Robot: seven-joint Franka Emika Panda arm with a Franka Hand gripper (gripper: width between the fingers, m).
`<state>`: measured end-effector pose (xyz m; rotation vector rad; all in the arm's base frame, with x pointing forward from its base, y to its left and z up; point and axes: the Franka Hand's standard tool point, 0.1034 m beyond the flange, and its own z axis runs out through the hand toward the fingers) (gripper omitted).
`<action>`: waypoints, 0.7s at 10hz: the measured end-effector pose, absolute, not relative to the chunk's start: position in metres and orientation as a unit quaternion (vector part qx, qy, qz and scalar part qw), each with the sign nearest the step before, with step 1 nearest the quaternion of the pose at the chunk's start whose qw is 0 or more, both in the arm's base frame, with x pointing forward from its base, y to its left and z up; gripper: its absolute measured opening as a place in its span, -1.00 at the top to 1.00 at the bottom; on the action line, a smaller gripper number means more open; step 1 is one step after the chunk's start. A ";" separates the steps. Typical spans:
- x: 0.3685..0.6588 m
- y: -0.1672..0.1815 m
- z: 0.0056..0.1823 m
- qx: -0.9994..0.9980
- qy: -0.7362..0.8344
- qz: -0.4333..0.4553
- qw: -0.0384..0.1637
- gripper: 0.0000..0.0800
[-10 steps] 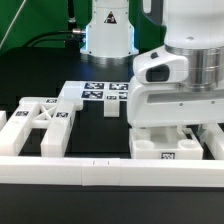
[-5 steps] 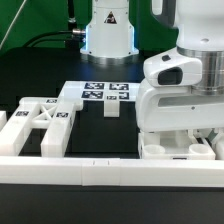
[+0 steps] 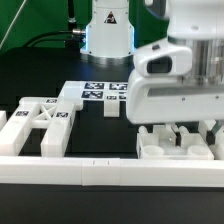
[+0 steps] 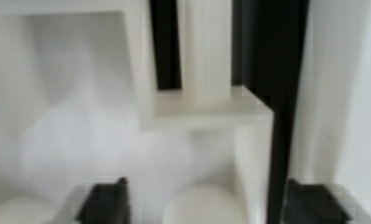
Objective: Assemble chair
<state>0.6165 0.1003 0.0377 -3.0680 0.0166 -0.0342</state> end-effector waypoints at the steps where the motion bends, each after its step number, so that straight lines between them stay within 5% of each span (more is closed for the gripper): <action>1: 0.616 0.099 0.049 -0.999 0.005 -0.016 0.038 -0.42; 4: 0.599 0.084 0.082 -0.999 -0.031 -0.021 0.037 -0.61; 7: 0.572 0.076 0.081 -0.999 -0.036 -0.022 0.033 -0.62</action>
Offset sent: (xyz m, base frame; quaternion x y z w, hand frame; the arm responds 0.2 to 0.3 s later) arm -0.0454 -0.0215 0.0409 0.0266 -0.0197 -0.0466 0.9984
